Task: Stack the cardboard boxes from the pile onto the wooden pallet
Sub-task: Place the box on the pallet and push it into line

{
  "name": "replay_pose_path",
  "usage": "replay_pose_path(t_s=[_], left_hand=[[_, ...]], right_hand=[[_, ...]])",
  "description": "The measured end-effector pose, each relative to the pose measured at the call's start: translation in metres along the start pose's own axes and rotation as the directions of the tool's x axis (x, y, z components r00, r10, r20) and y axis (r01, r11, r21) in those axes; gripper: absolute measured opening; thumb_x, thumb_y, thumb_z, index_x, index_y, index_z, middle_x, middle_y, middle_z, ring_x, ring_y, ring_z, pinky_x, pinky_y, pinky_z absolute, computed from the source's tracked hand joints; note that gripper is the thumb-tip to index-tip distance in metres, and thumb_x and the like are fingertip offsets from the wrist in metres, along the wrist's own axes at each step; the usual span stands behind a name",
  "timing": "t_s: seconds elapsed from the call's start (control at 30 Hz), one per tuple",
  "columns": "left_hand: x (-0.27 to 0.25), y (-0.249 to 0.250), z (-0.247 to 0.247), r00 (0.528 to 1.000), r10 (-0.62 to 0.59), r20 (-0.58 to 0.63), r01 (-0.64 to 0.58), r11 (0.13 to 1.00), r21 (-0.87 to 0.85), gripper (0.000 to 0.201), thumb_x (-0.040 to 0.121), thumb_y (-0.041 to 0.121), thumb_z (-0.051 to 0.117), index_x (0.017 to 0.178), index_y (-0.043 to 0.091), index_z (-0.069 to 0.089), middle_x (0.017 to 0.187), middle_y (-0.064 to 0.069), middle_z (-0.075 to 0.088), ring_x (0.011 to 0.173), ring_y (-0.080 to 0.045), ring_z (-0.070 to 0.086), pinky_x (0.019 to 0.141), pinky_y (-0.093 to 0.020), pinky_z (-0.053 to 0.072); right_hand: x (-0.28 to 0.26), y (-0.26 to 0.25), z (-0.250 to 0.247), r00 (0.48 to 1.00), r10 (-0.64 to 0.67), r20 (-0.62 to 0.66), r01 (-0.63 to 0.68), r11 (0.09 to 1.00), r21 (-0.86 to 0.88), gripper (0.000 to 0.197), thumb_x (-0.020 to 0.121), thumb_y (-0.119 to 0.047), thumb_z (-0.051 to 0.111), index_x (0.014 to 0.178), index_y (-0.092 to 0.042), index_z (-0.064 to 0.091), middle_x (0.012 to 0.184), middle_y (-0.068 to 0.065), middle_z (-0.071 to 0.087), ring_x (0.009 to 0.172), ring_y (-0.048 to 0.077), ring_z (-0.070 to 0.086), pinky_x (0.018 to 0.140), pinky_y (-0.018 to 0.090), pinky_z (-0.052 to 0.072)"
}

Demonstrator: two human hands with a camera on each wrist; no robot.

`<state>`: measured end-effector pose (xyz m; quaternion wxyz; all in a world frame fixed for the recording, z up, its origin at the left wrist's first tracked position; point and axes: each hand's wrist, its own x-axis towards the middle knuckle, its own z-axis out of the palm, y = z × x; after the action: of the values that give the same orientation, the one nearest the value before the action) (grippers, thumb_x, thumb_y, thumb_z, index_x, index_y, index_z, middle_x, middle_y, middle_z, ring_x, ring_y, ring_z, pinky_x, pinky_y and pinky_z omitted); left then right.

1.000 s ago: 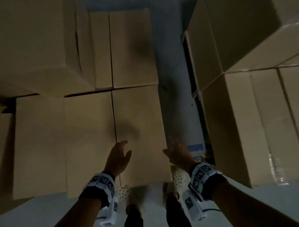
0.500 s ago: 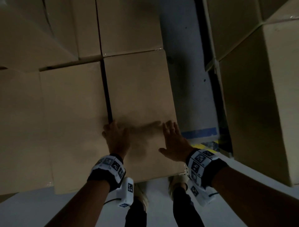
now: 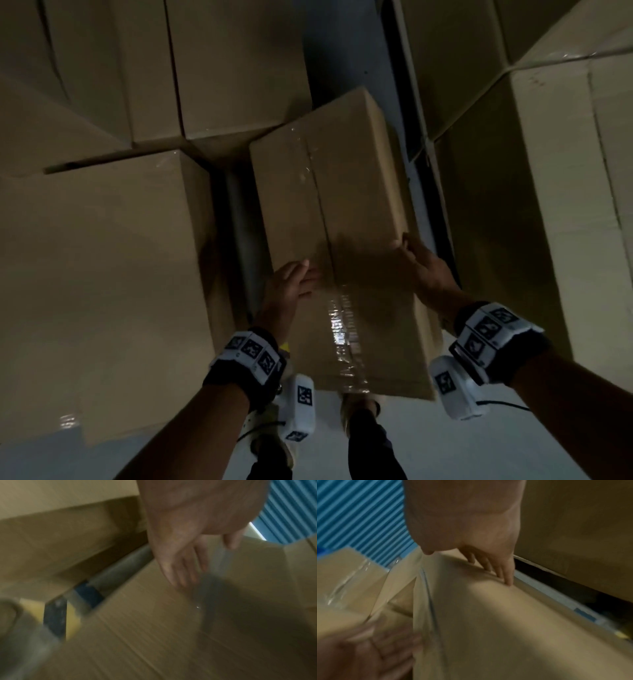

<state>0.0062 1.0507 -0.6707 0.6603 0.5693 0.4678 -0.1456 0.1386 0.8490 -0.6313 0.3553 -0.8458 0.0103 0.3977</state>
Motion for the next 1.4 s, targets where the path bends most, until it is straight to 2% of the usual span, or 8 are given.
replay_pose_path(t_s=[0.13,0.4,0.5,0.63,1.0,1.2,1.3,1.4], left_hand=[[0.04,-0.02,0.001,0.978,-0.055,-0.201,0.076,0.992,0.097,0.046,0.09,0.039,0.059,0.12,0.006,0.066,0.119,-0.01,0.067,0.103,-0.025,0.063,0.094,-0.041,0.052],[0.043,0.007,0.017,0.973,-0.203,-0.111,0.198,0.979,-0.058,0.1,0.067,0.089,0.061,0.144,0.024,0.054,0.146,-0.006,0.056,0.13,-0.03,0.055,0.113,-0.05,0.041],[-0.007,0.038,0.014,0.95,-0.077,-0.301,0.119,0.985,0.123,0.073,0.095,0.062,0.052,0.15,0.016,0.042,0.152,-0.012,0.047,0.136,-0.034,0.047,0.111,-0.042,0.037],[-0.084,0.074,0.004,0.946,0.024,-0.323,0.006,0.996,0.092,0.068,0.098,0.046,0.059,0.153,0.014,0.034,0.139,0.001,0.052,0.127,-0.02,0.051,0.093,-0.026,0.034],[-0.294,0.217,-0.019,0.88,0.352,-0.319,-0.328,0.936,0.127,0.076,0.092,0.056,0.064,0.152,0.019,0.037,0.136,0.009,0.055,0.122,-0.011,0.053,0.111,-0.042,0.044],[-0.442,0.254,-0.039,0.807,0.522,-0.278,-0.532,0.845,0.043,0.094,0.088,0.063,0.065,0.159,0.018,0.023,0.157,-0.001,0.041,0.141,-0.017,0.042,0.115,-0.04,0.039],[-0.523,0.256,-0.054,0.734,0.63,-0.255,-0.64,0.767,0.052,0.085,0.093,0.056,0.062,0.158,0.017,0.025,0.152,0.002,0.044,0.134,-0.014,0.045,0.106,-0.032,0.042],[-0.603,0.251,-0.069,0.628,0.743,-0.232,-0.757,0.652,0.037,0.053,0.096,0.049,0.062,0.141,0.026,0.046,0.122,0.022,0.057,0.103,0.007,0.058,0.08,-0.013,0.046]], right_hand=[[0.007,0.019,-0.008,0.993,0.003,-0.121,-0.001,1.0,0.018,0.074,0.087,-0.067,0.051,0.146,-0.023,0.04,0.114,-0.002,0.057,0.106,0.018,0.057,0.087,0.028,0.041],[0.012,0.023,-0.014,0.981,0.147,-0.123,-0.119,0.97,0.211,0.061,0.085,-0.053,0.069,0.134,-0.021,0.051,0.112,-0.003,0.064,0.106,0.02,0.063,0.085,0.036,0.055],[-0.007,0.004,-0.023,0.98,0.167,-0.113,-0.146,0.974,0.176,0.054,0.088,-0.054,0.065,0.128,-0.02,0.052,0.104,-0.004,0.062,0.089,0.013,0.062,0.066,0.025,0.051],[-0.059,-0.023,-0.038,0.979,0.168,-0.119,-0.146,0.973,0.178,0.063,0.081,-0.066,0.066,0.131,-0.033,0.045,0.114,-0.003,0.061,0.101,0.022,0.062,0.09,0.045,0.056],[-0.268,-0.139,-0.128,0.93,-0.062,-0.362,0.18,0.936,0.303,0.074,0.082,-0.062,0.067,0.142,-0.03,0.039,0.132,0.004,0.059,0.119,0.027,0.058,0.098,0.051,0.052],[-0.424,-0.192,-0.156,0.788,-0.234,-0.57,0.422,0.879,0.223,0.064,0.091,-0.048,0.065,0.144,-0.028,0.037,0.121,-0.013,0.057,0.109,0.01,0.056,0.083,0.025,0.052],[-0.509,-0.206,-0.154,0.691,-0.297,-0.659,0.507,0.849,0.15,0.065,0.091,-0.05,0.064,0.145,-0.026,0.037,0.127,-0.01,0.061,0.109,0.012,0.06,0.088,0.035,0.056],[-0.591,-0.211,-0.146,0.606,-0.346,-0.716,0.573,0.815,0.091,0.061,0.093,-0.047,0.062,0.145,-0.024,0.038,0.12,-0.015,0.059,0.099,0.004,0.06,0.074,0.013,0.048]])
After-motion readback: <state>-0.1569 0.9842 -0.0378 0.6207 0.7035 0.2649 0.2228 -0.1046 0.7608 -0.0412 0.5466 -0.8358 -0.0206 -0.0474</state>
